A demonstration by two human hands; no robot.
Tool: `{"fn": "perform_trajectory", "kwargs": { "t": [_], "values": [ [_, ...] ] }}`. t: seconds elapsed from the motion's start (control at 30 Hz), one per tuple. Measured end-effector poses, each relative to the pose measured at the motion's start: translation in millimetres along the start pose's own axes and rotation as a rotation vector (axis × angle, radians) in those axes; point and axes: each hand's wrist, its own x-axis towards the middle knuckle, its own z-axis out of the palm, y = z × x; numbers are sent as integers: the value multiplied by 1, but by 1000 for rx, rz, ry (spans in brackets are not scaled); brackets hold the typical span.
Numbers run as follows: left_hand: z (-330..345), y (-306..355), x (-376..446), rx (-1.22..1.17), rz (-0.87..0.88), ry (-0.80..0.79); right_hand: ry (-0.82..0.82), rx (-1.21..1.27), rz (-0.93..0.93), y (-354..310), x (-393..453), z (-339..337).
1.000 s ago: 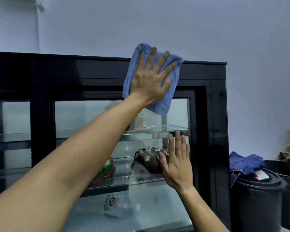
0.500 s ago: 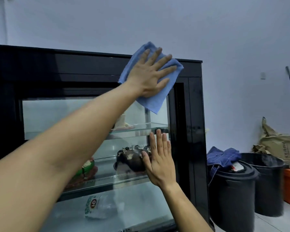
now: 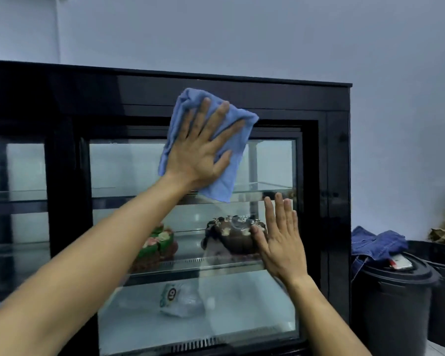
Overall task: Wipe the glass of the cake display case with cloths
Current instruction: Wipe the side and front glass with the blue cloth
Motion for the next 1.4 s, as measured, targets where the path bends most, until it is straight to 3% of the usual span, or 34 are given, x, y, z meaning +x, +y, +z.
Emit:
{"fn": "perform_trajectory", "kwargs": {
  "t": [0.17,0.33,0.43,0.53,0.7,0.83,0.97,1.07,1.23,1.4],
  "values": [
    [-37,-70,-115,89,-429,-91,-18,-3,-18,0,-1,-3],
    [-37,-48,-104,153,-647,-52,-7,35,10,-2,2,-5],
    [-20,1,-82,106,-431,-104,91,64,8,-5,1,-1],
    [-17,-8,-86,75,-263,-111,276,92,-26,-18,27,1],
    [-34,-68,-115,96,-591,-24,254,93,-60,-28,77,-11],
    [-24,-37,-89,167,-693,-26,278,111,-20,-21,75,-9],
    [-6,22,-51,129,-392,-95,307,134,12,-21,76,-9],
    [-9,15,-57,87,-232,-120,308,136,8,-20,76,-9],
    [-35,-73,-101,105,-572,-66,322,122,9,-20,77,-9],
    [-29,-50,-86,167,-647,-52,331,120,-6,-20,77,-10]
  ]
}}
